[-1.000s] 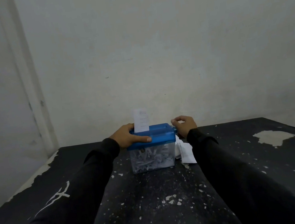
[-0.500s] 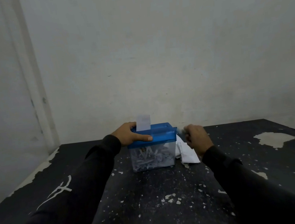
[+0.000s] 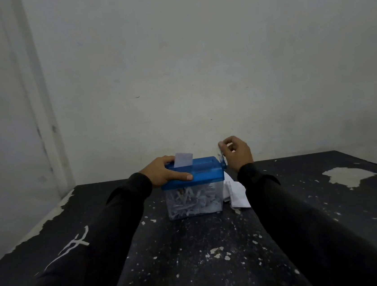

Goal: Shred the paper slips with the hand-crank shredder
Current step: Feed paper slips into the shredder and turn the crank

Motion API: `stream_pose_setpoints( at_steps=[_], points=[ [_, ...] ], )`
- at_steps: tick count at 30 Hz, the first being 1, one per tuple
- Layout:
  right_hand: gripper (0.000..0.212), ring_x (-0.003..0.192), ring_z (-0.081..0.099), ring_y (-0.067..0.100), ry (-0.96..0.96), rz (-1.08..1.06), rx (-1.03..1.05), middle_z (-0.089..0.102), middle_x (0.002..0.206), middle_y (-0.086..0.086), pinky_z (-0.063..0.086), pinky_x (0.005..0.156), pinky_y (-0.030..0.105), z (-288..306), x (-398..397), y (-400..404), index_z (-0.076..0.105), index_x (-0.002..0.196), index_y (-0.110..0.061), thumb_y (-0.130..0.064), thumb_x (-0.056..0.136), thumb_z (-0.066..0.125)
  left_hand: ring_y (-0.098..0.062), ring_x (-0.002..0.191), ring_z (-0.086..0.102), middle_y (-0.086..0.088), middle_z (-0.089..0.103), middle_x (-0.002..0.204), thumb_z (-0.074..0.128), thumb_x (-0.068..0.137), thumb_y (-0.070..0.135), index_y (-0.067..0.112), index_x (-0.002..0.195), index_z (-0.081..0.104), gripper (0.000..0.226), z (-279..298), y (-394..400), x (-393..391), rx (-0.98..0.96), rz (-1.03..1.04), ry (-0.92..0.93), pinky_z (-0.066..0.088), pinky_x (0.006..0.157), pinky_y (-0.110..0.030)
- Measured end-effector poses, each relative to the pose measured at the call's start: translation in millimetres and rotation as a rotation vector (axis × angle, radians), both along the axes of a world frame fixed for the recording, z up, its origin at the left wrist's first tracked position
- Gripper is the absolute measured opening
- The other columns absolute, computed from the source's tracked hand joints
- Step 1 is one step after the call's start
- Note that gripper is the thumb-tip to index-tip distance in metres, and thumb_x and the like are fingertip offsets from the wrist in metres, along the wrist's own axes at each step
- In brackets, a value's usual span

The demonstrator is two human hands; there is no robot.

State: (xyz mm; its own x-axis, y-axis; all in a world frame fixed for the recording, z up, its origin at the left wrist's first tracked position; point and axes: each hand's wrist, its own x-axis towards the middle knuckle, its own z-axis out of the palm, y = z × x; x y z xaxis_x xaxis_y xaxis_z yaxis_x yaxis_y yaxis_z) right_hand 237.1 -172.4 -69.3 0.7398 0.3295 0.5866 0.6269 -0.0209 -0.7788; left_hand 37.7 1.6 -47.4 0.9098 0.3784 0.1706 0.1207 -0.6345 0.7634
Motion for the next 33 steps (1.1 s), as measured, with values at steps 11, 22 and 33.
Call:
stream_pose_setpoints(
  at_steps=[11,22,33],
  points=[
    [0.043,0.069,0.061,0.021,-0.124,0.049,-0.391,0.067,0.074,0.007,0.046,0.061,0.03,-81,-17,-51,0.065,0.075,-0.014,-0.033,0.107,0.043,-0.011,0.099,0.065,0.007,0.068,0.115,0.091,0.072,0.036,0.024,0.124,0.066,0.059,0,-2,-2,-0.018,-0.006,0.005,0.049,0.076,-0.016],
    [0.046,0.064,0.055,0.004,-0.123,0.174,0.067,0.062,0.071,0.001,0.046,0.06,0.019,-11,-32,-40,0.062,0.08,-0.003,-0.034,0.107,0.041,-0.021,0.114,0.056,0.002,0.055,0.134,0.092,0.063,0.051,0.03,0.138,0.059,0.085,4,0,-2,0.058,0.015,0.06,0.043,0.099,-0.031],
    [0.031,0.07,0.057,0.02,0.096,-0.034,-0.169,0.06,0.078,0.003,0.046,0.063,0.03,-13,7,1,0.054,0.086,-0.014,-0.042,0.098,0.06,-0.017,0.117,0.053,0.004,0.053,0.137,0.088,0.074,0.043,0.024,0.144,0.055,0.08,3,-3,-4,0.075,0.006,0.065,0.039,0.1,-0.028]
  ],
)
